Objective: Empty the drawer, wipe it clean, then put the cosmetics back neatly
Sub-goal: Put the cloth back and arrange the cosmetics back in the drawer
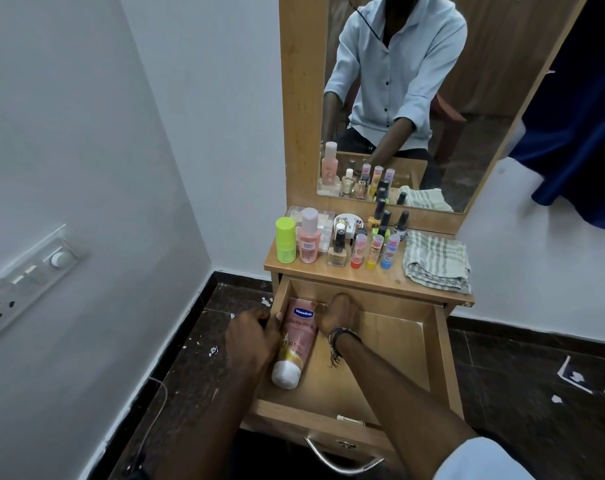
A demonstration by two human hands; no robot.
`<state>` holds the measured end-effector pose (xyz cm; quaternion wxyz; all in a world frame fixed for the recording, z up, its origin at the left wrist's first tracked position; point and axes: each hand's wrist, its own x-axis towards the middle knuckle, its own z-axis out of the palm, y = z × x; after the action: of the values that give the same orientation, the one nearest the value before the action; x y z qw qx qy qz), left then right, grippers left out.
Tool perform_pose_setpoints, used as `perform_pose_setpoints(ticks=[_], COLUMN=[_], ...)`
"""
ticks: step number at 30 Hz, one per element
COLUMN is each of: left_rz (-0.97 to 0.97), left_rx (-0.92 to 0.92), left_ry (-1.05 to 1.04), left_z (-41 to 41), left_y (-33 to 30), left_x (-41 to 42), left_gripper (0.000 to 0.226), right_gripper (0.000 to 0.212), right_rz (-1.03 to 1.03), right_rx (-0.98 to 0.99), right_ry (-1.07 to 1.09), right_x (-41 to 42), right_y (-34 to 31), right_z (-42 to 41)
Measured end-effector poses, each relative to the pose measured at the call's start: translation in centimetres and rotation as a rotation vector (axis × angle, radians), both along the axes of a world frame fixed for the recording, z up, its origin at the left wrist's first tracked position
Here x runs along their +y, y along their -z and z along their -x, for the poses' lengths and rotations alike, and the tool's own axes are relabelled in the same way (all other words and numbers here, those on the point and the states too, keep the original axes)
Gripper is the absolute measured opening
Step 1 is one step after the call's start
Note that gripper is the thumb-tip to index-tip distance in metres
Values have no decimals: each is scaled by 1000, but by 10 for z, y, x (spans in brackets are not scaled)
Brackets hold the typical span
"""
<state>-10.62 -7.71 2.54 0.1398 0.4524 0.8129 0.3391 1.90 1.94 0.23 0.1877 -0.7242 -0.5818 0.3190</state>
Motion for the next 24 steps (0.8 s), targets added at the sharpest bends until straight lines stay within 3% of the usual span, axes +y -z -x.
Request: perform_pose_setpoints(ticks=[9,11,14,18,24], left_rz=[-1,1,-4,-4,-19], left_rx=[-12,-12,-20,-17,-22], left_ry=[9,15,9,16,20], left_z=[2,3,-1,-1,0], left_y=[2,3,0,0,0], left_x=[0,0,-1,-2,-1], left_gripper=[29,30,30,27,28], right_gripper=[24,14,18,29,21], right_rz=[-6,52,178,237,210], right_rx=[22,82,160,219,248], right_ry=[-149,-210,-269,-225,-134], right_x=[-14,-20,-28,-31,-33], right_y=[1,-2,-2,1,-4], right_z=[-8,-11,-9,-4,-3])
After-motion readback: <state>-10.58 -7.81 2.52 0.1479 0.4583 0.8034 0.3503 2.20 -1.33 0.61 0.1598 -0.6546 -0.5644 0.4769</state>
